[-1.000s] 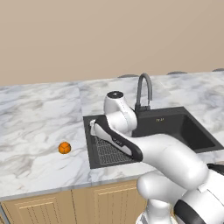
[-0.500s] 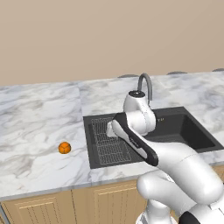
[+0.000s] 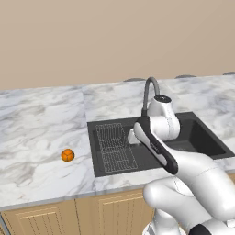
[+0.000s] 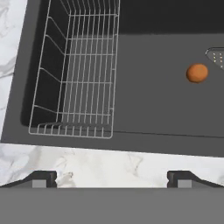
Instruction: Remove the tangerine and orange from the sink. Then move the bowl and cup from the counter to the sink for washing.
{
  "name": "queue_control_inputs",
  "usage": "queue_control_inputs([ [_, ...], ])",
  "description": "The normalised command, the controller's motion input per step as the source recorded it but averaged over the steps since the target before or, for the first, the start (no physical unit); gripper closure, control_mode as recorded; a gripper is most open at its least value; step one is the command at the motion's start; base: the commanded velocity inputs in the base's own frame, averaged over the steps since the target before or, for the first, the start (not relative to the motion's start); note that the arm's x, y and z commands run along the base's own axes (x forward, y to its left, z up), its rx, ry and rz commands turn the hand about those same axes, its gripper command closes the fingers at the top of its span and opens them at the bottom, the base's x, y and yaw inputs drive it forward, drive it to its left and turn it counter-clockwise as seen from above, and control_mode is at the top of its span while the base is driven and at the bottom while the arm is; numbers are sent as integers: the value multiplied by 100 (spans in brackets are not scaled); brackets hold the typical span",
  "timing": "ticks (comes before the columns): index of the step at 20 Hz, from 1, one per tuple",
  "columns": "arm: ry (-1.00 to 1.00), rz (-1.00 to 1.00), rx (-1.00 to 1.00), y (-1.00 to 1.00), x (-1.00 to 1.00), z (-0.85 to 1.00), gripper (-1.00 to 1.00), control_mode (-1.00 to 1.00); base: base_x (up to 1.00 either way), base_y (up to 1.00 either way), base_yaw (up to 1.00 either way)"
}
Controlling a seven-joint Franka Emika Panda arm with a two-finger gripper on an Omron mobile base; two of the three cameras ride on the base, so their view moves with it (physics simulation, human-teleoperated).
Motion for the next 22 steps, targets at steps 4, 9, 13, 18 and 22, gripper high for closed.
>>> queue_control_inputs([
  [4,0,1,0,-54,6,0,-100,-100,0,0,0],
  [9,0,2,0,-53,8,0,-100,-100,0,0,0],
  [13,0,0,0,-51,11,0,-100,-100,0,0,0],
  [18,0,0,0,-48,12,-3,-100,-100,0,0,0],
  [22,0,0,0,-48,9,-7,-100,-100,0,0,0],
])
